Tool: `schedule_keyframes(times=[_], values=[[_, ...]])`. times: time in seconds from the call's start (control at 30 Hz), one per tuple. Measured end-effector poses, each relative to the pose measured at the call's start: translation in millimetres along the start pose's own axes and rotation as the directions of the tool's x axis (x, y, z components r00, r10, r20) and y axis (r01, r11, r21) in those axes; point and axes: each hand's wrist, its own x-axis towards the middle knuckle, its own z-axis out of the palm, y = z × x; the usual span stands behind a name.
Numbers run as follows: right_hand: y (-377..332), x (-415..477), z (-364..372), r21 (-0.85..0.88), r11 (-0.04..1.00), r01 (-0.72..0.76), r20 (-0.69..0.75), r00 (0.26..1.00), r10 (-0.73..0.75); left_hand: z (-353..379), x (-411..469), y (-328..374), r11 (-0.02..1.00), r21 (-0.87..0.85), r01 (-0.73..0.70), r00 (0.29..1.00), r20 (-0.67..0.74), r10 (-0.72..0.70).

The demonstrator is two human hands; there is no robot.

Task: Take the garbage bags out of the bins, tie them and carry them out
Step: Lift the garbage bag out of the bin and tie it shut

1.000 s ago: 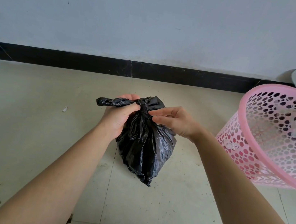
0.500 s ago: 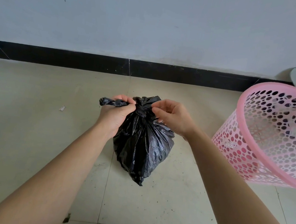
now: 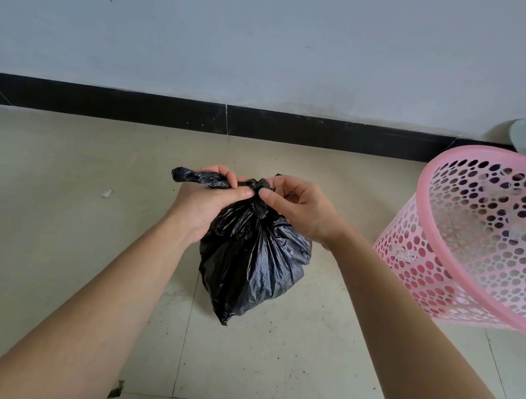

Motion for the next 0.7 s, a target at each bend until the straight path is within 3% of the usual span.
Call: schedule_keyframes(times=[0.07,0.13,0.27,0.33,0.43,0.57,0.6,0.63,0.7], values=[[-1,3,-2,-0.052,0.999,0.014,-0.071,0.997,-0.018,0,-1,6,1.000,0.013,-0.020,0.999,0.031,0.019],[-7,5,-7,-0.215,0.976,0.043,-0.154,0.985,-0.077,0,0,16,0.997,0.016,-0.080,0.996,0.048,0.079],[-18,8,-15,-0.513,0.844,0.158,-0.193,0.937,-0.292,-2,7,34,0.984,0.054,-0.173,0.985,0.031,0.171],[-18,9,-16,-0.636,0.754,0.164,-0.153,0.931,-0.331,-2,9,32,0.980,0.111,-0.165,0.986,0.020,0.164],[4,3,-22,-0.831,0.553,0.063,-0.109,0.956,-0.273,-11,7,16,0.975,0.216,-0.056,0.997,-0.032,0.064],[35,-6,-33,-0.940,0.331,-0.078,-0.171,0.949,-0.263,-33,11,-5,0.971,0.233,0.050,0.985,-0.175,-0.009],[40,-7,-35,-0.931,0.350,-0.106,-0.201,0.948,-0.248,-33,11,-6,0.966,0.253,0.052,0.986,-0.165,-0.010],[45,-8,-36,-0.885,0.446,-0.138,-0.253,0.945,-0.210,-31,13,-6,0.962,0.269,0.051,0.988,-0.153,-0.010],[56,-13,-37,-0.657,0.723,-0.214,-0.347,0.937,-0.038,-27,14,-6,0.958,0.281,0.049,0.990,-0.143,-0.009]])
